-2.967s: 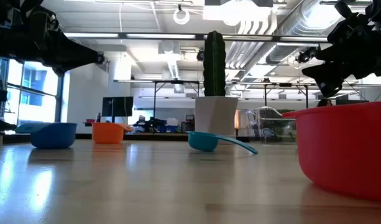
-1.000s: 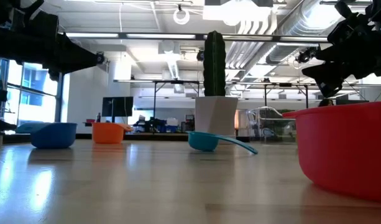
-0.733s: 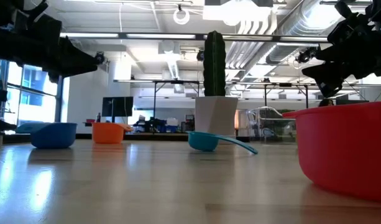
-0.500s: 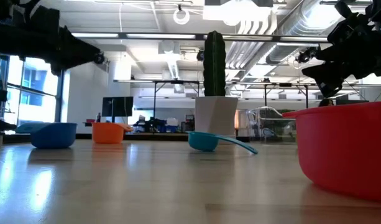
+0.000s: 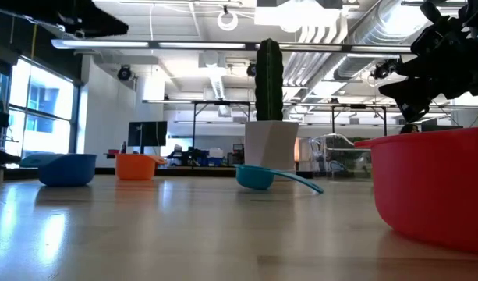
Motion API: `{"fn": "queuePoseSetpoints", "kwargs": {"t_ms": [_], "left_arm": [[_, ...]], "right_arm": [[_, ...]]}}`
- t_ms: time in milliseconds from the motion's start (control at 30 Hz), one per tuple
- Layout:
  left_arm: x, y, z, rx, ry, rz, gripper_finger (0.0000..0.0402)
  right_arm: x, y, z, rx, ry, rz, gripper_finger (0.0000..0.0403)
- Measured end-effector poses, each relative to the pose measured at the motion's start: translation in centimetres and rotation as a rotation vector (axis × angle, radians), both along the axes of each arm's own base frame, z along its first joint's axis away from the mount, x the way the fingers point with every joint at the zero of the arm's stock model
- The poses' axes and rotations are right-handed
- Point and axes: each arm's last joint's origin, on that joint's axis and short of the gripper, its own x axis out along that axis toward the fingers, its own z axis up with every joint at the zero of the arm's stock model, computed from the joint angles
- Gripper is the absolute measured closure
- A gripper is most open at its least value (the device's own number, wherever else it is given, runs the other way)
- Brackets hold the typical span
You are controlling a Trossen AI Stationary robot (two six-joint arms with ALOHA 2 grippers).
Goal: Nest measuring cups in basket
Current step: Move the orange measuring cup to the center of the table
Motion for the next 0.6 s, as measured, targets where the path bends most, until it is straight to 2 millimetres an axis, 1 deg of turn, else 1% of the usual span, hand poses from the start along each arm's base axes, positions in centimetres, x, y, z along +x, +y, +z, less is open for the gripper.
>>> {"fn": "queuePoseSetpoints", "kwargs": {"t_ms": [133, 200, 333, 500, 600], "left_arm": [[1.3, 0.2, -0.3, 0.011, 0.293, 0.022, 0.0273], [1.9, 0.4, -0.6, 0.005, 0.396, 0.046, 0.0273], [3.2, 1.2, -1.4, -0.014, 0.53, 0.086, 0.0273], [4.7, 2.3, -2.7, -0.047, 0.657, 0.017, 0.0273], [5.2, 3.1, -3.4, -0.053, 0.725, 0.003, 0.0273]], "right_arm": [[0.0, 0.0, 0.0, 0.0, 0.0, 0.0, 0.0215], [0.0, 0.0, 0.0, 0.0, 0.0, 0.0, 0.0215], [0.0, 0.0, 0.0, 0.0, 0.0, 0.0, 0.0215], [0.0, 0.0, 0.0, 0.0, 0.0, 0.0, 0.0215], [0.0, 0.0, -0.1, 0.0, 0.006, 0.0, 0.0215]]}}
